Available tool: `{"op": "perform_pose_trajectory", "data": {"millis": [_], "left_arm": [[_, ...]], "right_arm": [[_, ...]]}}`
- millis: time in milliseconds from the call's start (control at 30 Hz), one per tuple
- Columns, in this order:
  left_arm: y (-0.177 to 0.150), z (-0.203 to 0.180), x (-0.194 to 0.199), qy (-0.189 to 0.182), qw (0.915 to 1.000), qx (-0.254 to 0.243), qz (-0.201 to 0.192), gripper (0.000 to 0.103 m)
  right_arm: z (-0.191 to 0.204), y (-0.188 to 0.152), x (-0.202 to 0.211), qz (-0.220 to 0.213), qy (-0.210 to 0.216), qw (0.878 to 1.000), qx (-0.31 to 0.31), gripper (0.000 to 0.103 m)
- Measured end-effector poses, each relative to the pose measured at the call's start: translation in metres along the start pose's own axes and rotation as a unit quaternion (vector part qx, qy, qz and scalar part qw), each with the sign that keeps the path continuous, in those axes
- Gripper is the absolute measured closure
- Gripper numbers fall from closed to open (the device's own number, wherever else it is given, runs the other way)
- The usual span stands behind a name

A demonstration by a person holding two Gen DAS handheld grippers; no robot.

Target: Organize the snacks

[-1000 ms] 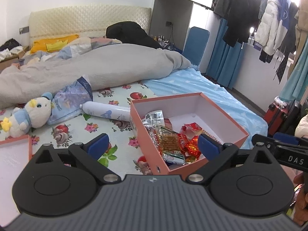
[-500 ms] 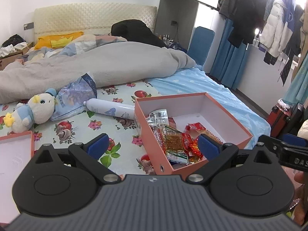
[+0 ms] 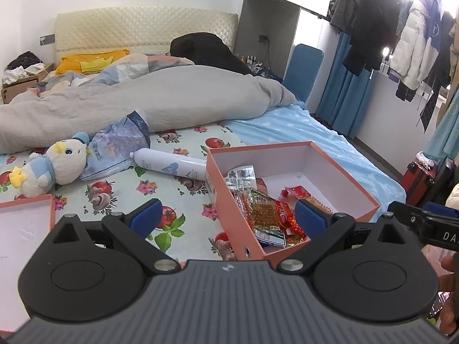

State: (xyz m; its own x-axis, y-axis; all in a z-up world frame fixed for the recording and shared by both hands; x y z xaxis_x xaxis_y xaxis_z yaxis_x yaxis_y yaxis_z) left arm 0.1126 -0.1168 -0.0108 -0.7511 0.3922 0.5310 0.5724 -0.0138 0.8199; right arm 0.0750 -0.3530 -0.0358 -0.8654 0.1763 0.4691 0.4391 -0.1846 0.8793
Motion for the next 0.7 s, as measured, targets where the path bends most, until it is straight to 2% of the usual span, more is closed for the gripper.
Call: {"op": "perform_pose_trajectory", "data": {"millis": [167, 700], "left_arm": [[0.0001, -0.0032, 0.0005, 0.005, 0.9999, -0.012, -0.003, 0.003], [-0.0013, -0.0021, 0.002, 0.004, 1.0, -0.005, -0.002, 0.002]], "right_arm": [[0.0017, -0.0044, -0.002, 0.003, 0.002, 1.0, 0.0, 0.0], [-0.006, -0.0037, -0.0006, 0.002, -0.015, 1.0, -0.006, 0.0]]}}
Point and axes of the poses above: each gripper's, at about its wrist camera, not at the fingertips, and x roughly against the way its jaws point, z to its left, y to its top, the point moved 3 cm from there along -x, roughly the way its jaws point, and after that the axes turned 7 degrees about -y, right-handed, at the moved point
